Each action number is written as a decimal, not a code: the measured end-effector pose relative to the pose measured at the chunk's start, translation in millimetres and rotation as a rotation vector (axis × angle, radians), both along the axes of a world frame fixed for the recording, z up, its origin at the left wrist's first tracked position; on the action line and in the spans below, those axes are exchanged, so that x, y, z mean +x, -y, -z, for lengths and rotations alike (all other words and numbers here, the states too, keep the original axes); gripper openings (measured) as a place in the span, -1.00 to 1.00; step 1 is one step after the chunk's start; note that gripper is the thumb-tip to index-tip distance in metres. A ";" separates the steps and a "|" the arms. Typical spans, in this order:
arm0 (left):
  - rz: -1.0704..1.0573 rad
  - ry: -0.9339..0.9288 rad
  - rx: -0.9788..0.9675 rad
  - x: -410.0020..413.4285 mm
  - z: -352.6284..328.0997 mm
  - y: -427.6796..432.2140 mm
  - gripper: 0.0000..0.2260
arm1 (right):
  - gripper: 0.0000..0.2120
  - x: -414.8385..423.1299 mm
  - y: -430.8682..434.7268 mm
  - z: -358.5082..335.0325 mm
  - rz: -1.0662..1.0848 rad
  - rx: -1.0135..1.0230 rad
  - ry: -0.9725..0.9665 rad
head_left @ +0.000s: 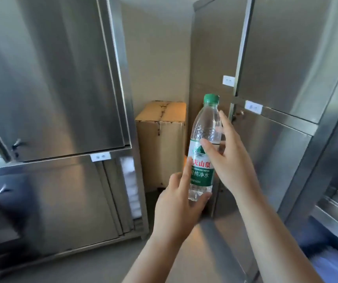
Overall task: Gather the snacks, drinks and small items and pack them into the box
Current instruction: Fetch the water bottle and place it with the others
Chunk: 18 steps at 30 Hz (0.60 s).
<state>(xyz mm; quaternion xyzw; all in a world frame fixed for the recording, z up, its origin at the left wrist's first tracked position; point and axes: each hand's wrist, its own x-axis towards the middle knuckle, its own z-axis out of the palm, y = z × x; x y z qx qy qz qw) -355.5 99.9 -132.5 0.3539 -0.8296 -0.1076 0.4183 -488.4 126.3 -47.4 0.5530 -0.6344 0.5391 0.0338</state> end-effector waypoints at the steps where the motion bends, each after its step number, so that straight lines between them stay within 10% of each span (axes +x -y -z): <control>1: -0.047 -0.002 0.006 27.9 0.4 11.3 -0.27 | -0.36 27.0 17.4 0.2 -0.053 0.006 0.001; 18: -0.683 0.003 0.062 443.9 23.6 126.6 -0.25 | -0.33 456.9 213.8 27.2 -0.708 0.034 0.058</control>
